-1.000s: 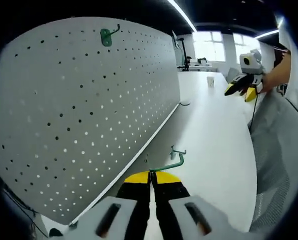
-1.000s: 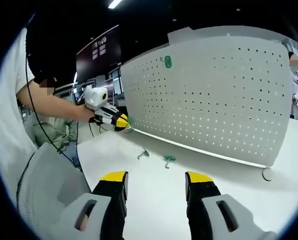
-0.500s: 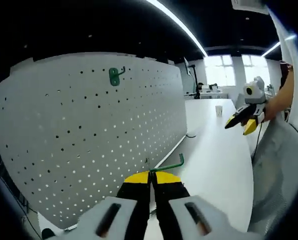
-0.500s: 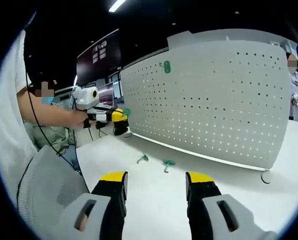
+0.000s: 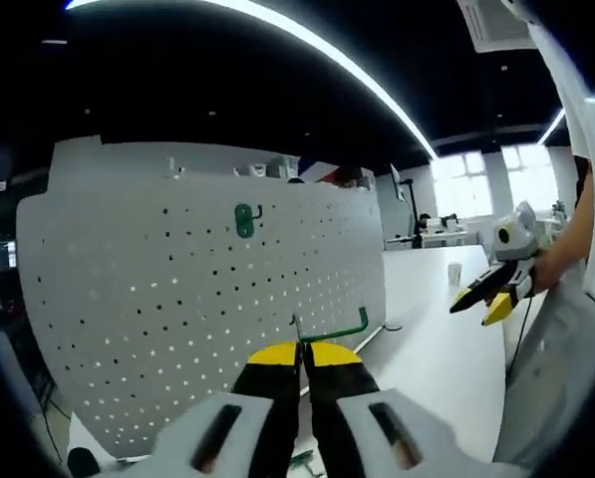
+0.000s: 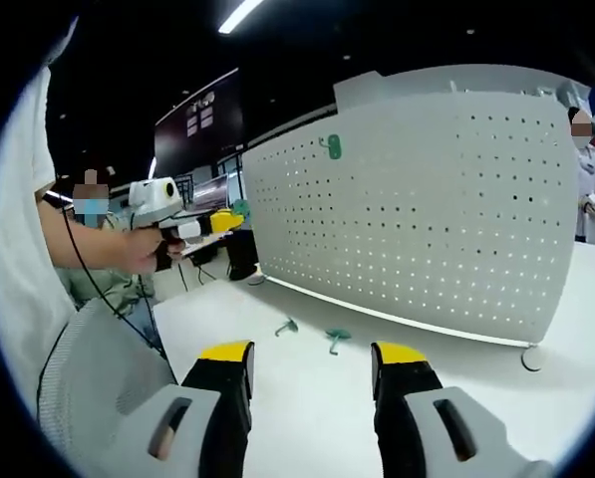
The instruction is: Insert the hook assembly into the mounting plate slot until the hook locks in place.
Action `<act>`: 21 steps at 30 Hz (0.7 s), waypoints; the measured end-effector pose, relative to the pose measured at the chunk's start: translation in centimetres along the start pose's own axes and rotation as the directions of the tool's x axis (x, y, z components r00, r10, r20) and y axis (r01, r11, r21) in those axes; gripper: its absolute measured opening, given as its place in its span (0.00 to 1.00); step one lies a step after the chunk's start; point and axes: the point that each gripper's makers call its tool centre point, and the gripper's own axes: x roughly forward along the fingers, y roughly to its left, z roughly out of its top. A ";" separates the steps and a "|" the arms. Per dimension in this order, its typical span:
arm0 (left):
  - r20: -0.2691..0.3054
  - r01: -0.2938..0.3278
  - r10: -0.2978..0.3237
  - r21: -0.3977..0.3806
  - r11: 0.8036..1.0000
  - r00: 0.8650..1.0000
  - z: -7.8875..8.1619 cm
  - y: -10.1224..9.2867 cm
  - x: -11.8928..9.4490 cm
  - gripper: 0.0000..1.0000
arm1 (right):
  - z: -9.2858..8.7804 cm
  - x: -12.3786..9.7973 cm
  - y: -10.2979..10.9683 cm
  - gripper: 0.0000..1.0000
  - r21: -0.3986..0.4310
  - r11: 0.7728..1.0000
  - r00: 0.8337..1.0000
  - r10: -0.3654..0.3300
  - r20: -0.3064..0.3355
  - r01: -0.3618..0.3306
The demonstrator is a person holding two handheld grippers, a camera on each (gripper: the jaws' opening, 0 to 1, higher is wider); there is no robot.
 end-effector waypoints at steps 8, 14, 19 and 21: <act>0.084 -0.038 0.042 -0.045 0.998 0.996 2.0 -0.6 -0.9 0.01 | 0.3 0.0 0.2 0.46 -0.001 1.000 1.000 0.009 0.014 -0.009; 0.109 -0.056 0.062 -0.063 0.996 0.992 2.4 -0.9 -0.9 0.01 | 0.5 -0.1 0.3 0.46 -0.006 1.000 1.000 0.009 0.022 -0.009; 0.105 -0.068 0.075 -0.072 0.995 0.992 2.3 -0.8 -0.9 0.01 | 0.5 -0.1 0.1 0.46 -0.008 1.000 1.000 0.001 0.025 -0.001; 0.108 -0.070 0.077 -0.071 0.995 0.991 2.4 -0.8 -0.9 0.01 | 0.6 -0.2 0.1 0.46 -0.007 1.000 1.000 0.000 0.029 0.000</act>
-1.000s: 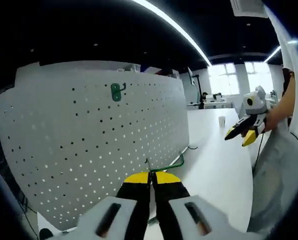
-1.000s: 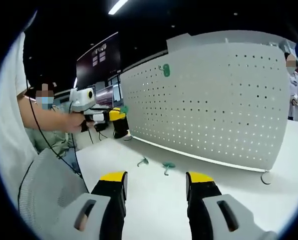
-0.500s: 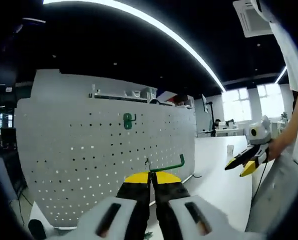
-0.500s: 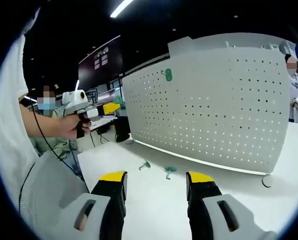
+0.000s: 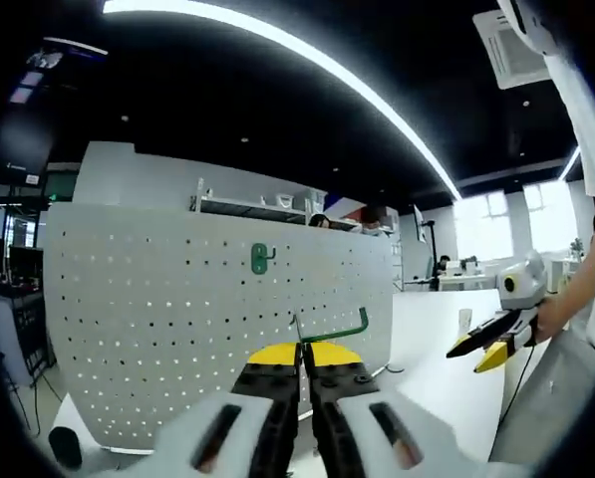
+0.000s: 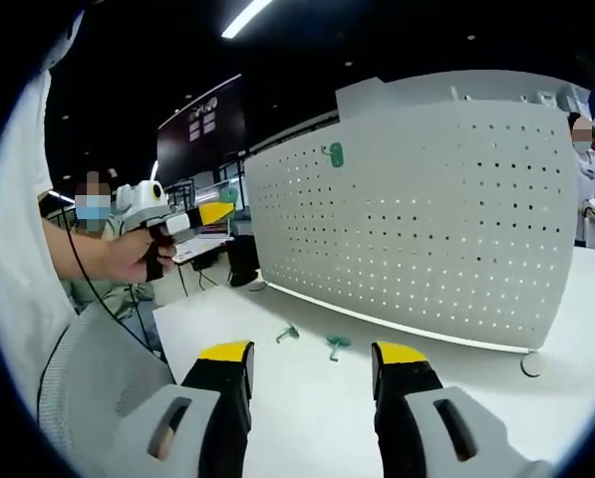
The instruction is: Insert the hook assembly into the mounting plate slot until the hook locks in place.
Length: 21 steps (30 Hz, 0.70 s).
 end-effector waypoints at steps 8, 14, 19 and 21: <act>-0.005 0.002 -0.002 -0.010 1.000 1.000 -0.2 -0.2 0.2 0.01 | 4.6 -1.2 0.3 0.47 0.042 0.999 0.971 0.020 0.238 -0.030; -0.018 0.006 -0.006 -0.008 1.000 1.000 -0.7 -0.4 0.3 0.02 | 5.1 -1.4 0.9 0.44 0.016 0.999 0.965 0.041 0.259 -0.047; -0.021 -0.006 0.006 -0.018 1.000 1.000 -0.7 -0.3 0.2 0.02 | 5.6 -0.9 1.4 0.43 0.010 0.998 0.965 0.054 0.258 -0.058; -0.023 -0.011 0.010 -0.025 1.000 1.000 -0.8 -0.4 0.2 0.02 | 5.9 -0.7 1.8 0.42 -0.003 0.998 0.964 0.062 0.259 -0.063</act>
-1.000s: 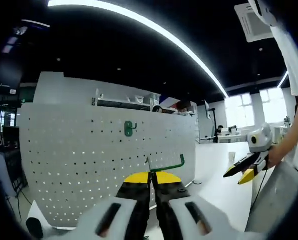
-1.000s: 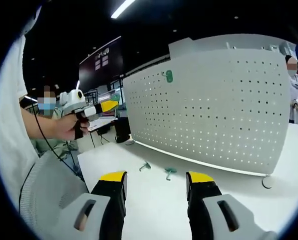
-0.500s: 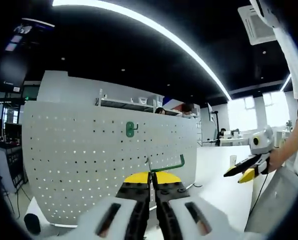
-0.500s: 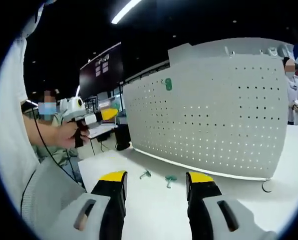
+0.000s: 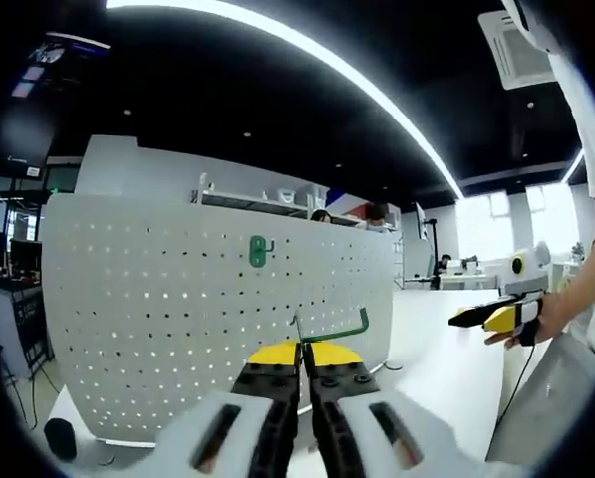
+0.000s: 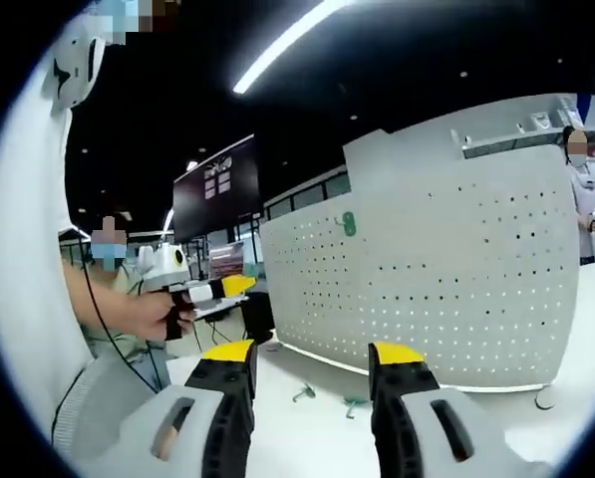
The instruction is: Insert the hook assembly into the mounting plate slot until the hook locks in place.
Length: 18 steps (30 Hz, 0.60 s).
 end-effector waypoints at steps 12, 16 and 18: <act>-0.021 0.008 -0.008 0.008 1.000 1.000 -0.5 -1.9 0.7 0.02 | 0.8 1.9 0.7 0.38 0.023 0.999 1.000 0.028 0.005 -0.028; -0.029 0.024 -0.024 0.013 1.000 0.999 -0.6 -2.9 1.1 0.02 | 1.1 2.5 1.1 0.36 0.026 0.999 0.999 0.035 0.009 -0.036; -0.033 0.031 -0.030 0.010 0.999 0.999 -0.6 -3.4 1.4 0.02 | 1.2 2.8 1.3 0.35 0.028 0.999 0.999 0.042 0.011 -0.043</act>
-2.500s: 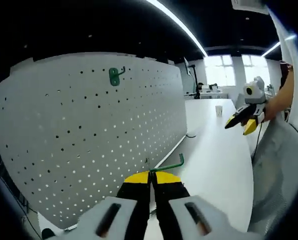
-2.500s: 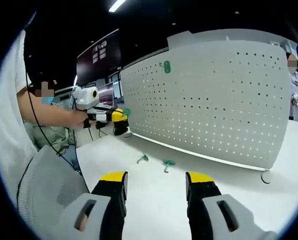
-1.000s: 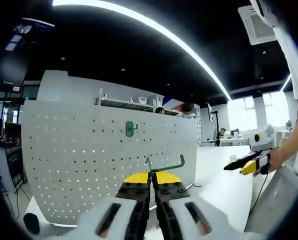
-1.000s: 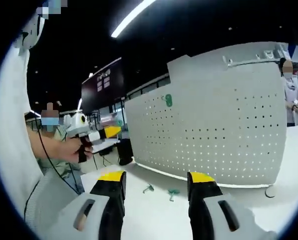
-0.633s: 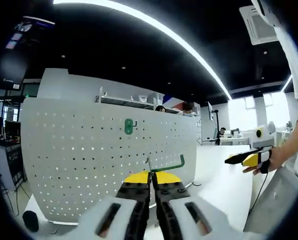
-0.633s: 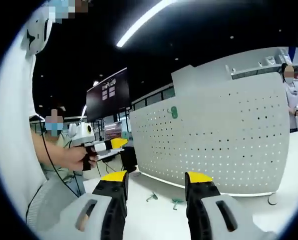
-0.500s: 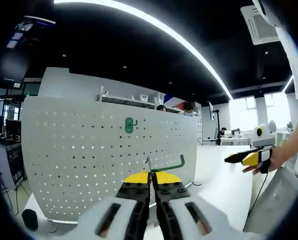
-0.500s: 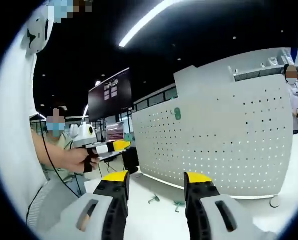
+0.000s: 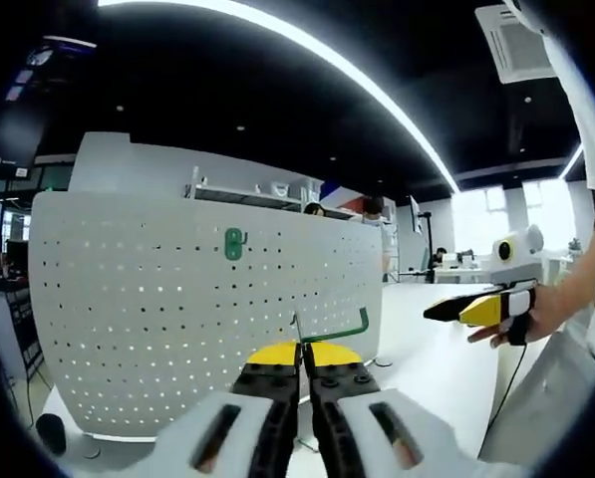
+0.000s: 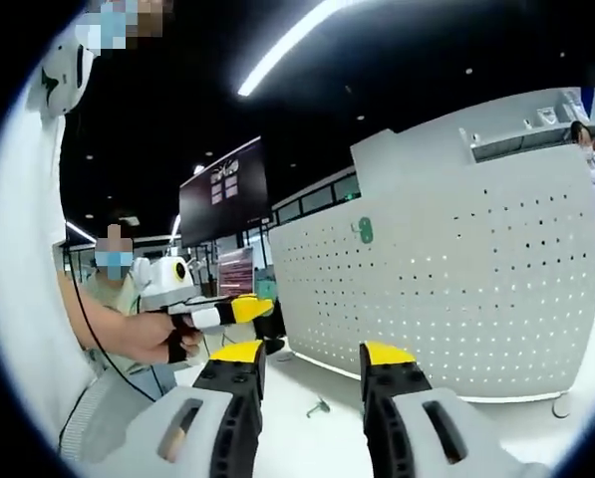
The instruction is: Insert the hook assembly into the mounting plate slot until the hook locks in place.
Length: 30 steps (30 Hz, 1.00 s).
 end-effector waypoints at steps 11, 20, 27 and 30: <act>-0.011 0.018 -0.018 0.002 1.000 1.000 -0.1 -1.8 0.9 0.02 | 0.6 1.4 0.8 0.30 0.002 1.000 1.000 0.024 0.018 -0.024; -0.006 0.027 -0.027 0.007 1.000 1.000 0.1 -3.0 1.4 0.02 | 1.4 2.7 1.6 0.28 -0.003 0.999 0.999 0.042 0.033 -0.042; -0.019 0.021 -0.021 0.008 1.000 1.000 -0.1 -3.6 1.6 0.02 | 1.9 3.7 2.3 0.24 -0.003 0.998 0.997 0.059 0.046 -0.059; -0.025 0.020 -0.020 0.021 1.000 0.999 -0.2 -4.0 1.8 0.02 | 1.9 4.0 2.5 0.21 0.009 0.998 0.997 0.068 0.047 -0.069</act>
